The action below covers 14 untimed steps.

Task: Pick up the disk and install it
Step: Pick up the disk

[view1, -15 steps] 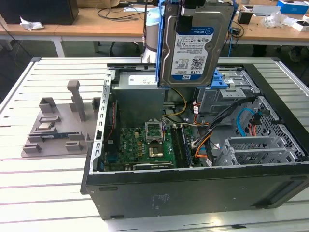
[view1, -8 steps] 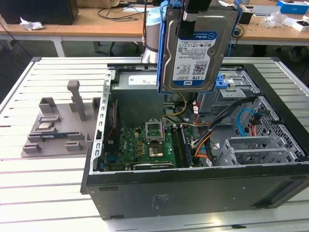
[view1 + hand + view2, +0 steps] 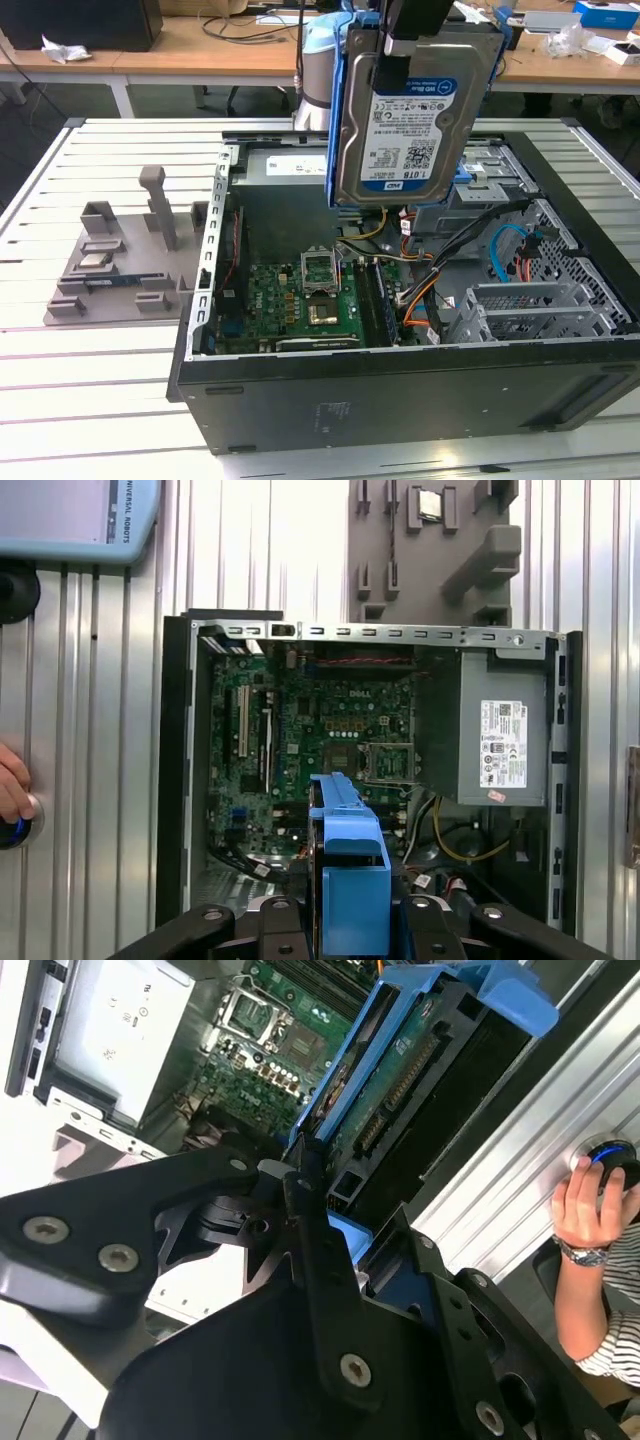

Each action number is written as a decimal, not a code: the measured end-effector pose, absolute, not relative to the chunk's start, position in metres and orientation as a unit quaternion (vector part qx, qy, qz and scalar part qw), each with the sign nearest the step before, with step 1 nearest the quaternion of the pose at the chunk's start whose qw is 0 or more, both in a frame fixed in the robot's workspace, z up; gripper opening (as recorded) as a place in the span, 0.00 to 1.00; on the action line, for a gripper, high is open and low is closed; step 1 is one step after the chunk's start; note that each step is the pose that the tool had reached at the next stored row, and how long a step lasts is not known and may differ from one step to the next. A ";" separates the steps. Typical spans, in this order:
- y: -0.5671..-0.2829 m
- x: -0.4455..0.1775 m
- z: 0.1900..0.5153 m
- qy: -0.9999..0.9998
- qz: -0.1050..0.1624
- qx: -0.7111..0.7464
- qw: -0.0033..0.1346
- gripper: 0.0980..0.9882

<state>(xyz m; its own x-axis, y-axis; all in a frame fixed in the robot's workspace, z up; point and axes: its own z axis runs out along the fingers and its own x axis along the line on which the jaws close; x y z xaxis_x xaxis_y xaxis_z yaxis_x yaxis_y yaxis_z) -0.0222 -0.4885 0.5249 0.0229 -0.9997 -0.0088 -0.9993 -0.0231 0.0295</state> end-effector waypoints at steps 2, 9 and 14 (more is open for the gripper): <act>-0.492 -0.022 0.525 -0.699 -0.013 0.715 0.007 0.30; -0.506 -0.022 0.525 -0.699 -0.013 0.715 0.007 0.30; -0.518 -0.022 0.524 -0.699 -0.013 0.715 0.007 0.30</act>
<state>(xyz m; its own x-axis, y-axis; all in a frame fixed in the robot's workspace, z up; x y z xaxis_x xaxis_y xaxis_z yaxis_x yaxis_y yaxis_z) -0.0222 -0.5176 0.5244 0.0229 -0.9997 -0.0088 -0.9993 -0.0231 0.0295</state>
